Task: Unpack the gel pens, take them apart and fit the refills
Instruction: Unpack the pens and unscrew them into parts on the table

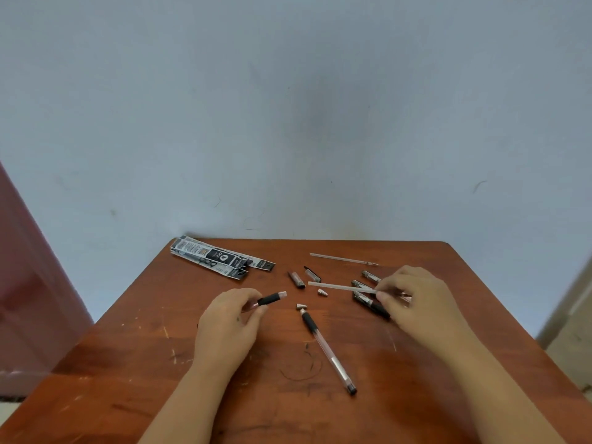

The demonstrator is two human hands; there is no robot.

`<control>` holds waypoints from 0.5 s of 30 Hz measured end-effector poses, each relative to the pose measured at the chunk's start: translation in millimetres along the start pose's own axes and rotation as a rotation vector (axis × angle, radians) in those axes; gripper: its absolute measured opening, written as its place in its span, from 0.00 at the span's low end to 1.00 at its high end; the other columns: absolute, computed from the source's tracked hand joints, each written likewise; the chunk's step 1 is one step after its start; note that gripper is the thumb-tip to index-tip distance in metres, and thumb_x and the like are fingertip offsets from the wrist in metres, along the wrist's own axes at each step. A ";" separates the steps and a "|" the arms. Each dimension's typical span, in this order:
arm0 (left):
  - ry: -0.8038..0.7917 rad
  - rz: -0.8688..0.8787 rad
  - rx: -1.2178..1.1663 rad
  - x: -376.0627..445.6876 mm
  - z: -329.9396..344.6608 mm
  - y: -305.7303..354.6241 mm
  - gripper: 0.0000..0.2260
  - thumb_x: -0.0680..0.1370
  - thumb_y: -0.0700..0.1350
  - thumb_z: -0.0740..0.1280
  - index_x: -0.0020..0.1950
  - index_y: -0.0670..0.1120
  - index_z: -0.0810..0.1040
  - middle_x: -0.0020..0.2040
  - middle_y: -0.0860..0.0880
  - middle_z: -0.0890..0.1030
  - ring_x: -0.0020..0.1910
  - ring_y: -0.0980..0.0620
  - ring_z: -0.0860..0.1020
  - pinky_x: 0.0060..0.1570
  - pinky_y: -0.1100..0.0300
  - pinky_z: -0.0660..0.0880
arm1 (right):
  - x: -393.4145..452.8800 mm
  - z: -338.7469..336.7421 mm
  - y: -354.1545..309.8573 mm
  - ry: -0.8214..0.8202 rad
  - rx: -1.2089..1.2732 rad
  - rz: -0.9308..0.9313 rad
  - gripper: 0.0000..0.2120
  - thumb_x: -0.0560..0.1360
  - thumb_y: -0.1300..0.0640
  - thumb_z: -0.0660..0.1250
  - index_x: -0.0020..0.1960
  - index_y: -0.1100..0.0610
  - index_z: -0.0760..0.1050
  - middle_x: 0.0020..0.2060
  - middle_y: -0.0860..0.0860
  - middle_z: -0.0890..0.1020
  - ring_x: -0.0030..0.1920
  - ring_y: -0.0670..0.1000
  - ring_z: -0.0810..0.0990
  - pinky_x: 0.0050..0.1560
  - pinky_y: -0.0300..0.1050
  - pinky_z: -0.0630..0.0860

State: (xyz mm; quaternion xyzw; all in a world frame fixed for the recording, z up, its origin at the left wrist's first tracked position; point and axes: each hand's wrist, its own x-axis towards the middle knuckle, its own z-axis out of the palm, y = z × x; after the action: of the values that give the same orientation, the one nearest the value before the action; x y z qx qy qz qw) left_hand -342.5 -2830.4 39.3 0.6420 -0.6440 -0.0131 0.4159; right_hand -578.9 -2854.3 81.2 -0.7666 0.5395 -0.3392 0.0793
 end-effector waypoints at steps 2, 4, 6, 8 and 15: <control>-0.009 -0.002 -0.003 -0.2 0.7 0.9 0.05 0.71 0.39 0.69 0.46 0.45 0.80 0.39 0.53 0.77 0.43 0.52 0.76 0.45 0.60 0.70 | -0.8 2.8 -2.1 0.009 0.017 0.010 0.05 0.71 0.60 0.67 0.43 0.58 0.81 0.35 0.43 0.73 0.45 0.47 0.70 0.41 0.34 0.59; -0.017 -0.009 -0.007 -1.2 0.8 3.8 0.06 0.73 0.41 0.68 0.49 0.46 0.79 0.41 0.54 0.76 0.44 0.54 0.74 0.46 0.62 0.70 | -1.2 9.2 -1.5 0.055 0.018 0.044 0.06 0.71 0.59 0.67 0.44 0.58 0.81 0.37 0.47 0.74 0.46 0.49 0.71 0.43 0.36 0.60; -0.027 -0.011 -0.011 -2.0 0.8 6.5 0.07 0.74 0.43 0.66 0.52 0.46 0.78 0.43 0.54 0.76 0.44 0.55 0.73 0.46 0.63 0.69 | 1.5 14.8 3.0 0.118 0.006 0.100 0.06 0.71 0.59 0.67 0.46 0.59 0.82 0.38 0.48 0.73 0.49 0.52 0.72 0.45 0.39 0.61; -0.047 -0.001 -0.009 -2.9 0.0 8.6 0.08 0.75 0.43 0.66 0.53 0.46 0.78 0.44 0.54 0.77 0.45 0.54 0.74 0.45 0.64 0.68 | 8.7 19.1 8.0 0.113 -0.074 0.163 0.08 0.72 0.57 0.66 0.48 0.57 0.81 0.40 0.48 0.71 0.52 0.53 0.70 0.46 0.42 0.60; -0.089 0.027 -0.020 -2.9 2.1 9.8 0.07 0.75 0.44 0.65 0.52 0.47 0.78 0.45 0.51 0.79 0.44 0.55 0.73 0.45 0.62 0.70 | 67.0 35.8 18.4 -0.036 -0.331 0.200 0.11 0.75 0.52 0.61 0.53 0.52 0.79 0.53 0.54 0.76 0.59 0.55 0.68 0.56 0.49 0.64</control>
State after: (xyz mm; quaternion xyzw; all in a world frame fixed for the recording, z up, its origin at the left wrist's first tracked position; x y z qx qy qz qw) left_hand -352.2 -2827.3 41.8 0.6279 -0.6701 -0.0426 0.3935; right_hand -558.9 -2929.5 74.2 -0.7176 0.6600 -0.2223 -0.0049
